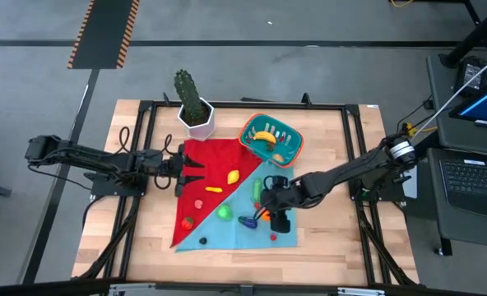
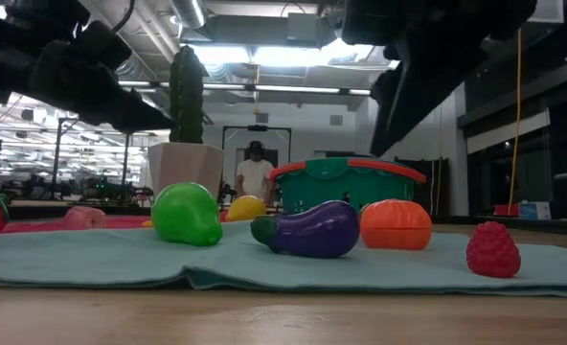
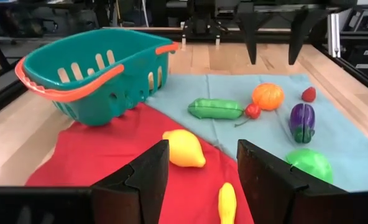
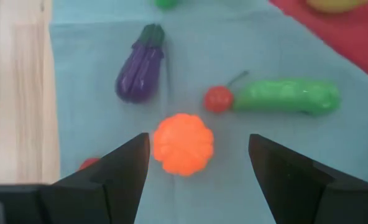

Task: Pick and placing Produce into tupperware
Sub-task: Put the orange pumpkin into the blue basket

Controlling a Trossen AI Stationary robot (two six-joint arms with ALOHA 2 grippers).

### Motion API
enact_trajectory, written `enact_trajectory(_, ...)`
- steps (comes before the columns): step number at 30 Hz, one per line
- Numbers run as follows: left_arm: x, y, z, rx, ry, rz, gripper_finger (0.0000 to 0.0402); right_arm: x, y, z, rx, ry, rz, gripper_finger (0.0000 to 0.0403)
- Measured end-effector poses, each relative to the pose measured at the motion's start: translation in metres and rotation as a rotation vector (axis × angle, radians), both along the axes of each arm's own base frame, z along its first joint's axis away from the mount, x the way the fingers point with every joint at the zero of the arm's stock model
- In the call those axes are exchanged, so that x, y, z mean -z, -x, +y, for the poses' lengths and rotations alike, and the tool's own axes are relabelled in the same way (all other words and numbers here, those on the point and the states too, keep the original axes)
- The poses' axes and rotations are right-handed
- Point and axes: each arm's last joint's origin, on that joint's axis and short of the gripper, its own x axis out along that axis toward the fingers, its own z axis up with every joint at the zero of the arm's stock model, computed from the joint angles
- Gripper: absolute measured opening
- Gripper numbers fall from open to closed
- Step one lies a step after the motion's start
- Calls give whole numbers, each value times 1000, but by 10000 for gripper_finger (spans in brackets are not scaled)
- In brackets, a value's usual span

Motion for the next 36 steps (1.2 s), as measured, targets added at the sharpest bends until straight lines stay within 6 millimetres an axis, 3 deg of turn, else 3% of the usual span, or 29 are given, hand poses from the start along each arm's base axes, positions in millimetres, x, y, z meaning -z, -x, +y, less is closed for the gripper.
enact_trajectory(29,6,2,0,-3,21,18,179,46,-16,10,60,1,98,274)
enact_trajectory(36,6,2,0,-3,21,19,179,48,-18,11,64,-6,87,274)
